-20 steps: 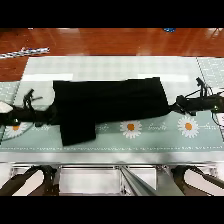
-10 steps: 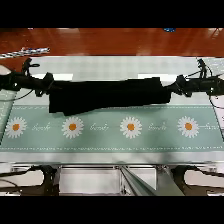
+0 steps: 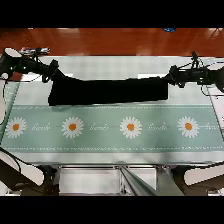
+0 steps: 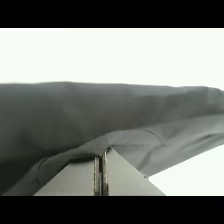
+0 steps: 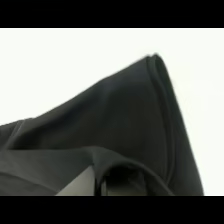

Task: Fold the shirts.

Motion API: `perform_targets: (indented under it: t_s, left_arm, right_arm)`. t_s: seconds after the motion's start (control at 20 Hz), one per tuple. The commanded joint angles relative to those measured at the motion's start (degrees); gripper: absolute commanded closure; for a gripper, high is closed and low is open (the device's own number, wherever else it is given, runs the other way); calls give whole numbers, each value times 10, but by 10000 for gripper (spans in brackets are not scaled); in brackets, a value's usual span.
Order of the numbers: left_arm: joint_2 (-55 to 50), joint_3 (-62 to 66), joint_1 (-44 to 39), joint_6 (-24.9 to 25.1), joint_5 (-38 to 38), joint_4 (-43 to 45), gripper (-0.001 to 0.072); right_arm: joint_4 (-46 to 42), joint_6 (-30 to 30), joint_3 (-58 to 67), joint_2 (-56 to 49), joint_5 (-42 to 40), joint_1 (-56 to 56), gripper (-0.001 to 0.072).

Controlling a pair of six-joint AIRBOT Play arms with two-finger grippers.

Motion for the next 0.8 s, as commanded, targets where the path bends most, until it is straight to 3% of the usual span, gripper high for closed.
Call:
perform_targets:
  t_s: [0.0, 0.1, 0.15, 0.2, 0.25, 0.35, 0.55, 0.75]
  left_arm:
    - [-35, 30, 3, 0, 11, 0, 689]
    - [-47, 30, -1, 6, 13, 0, 688]
    - [-53, 30, -4, 3, 14, -1, 653]
    - [-56, 30, -7, -9, 15, -1, 473]
    - [-57, 30, -12, -11, 14, -1, 202]
    - [-56, 39, -16, -18, 4, 0, 201]
    - [-14, 103, 26, -70, -81, 85, 201]
    - [132, 94, 56, -67, -45, 200, 201]
  right_arm:
    - [1, 5, 35, -35, -6, 1, 687]
    - [7, 8, 39, -52, -12, 1, 686]
    - [17, 8, 39, -58, -21, 2, 683]
    - [23, 8, 39, -62, -31, 4, 627]
    - [24, 10, 39, -62, -49, 9, 531]
    - [24, 17, 39, -61, -70, 18, 310]
    - [-34, 18, 73, -28, -7, -33, 297]
    - [-90, 25, 74, 58, 64, -147, 298]
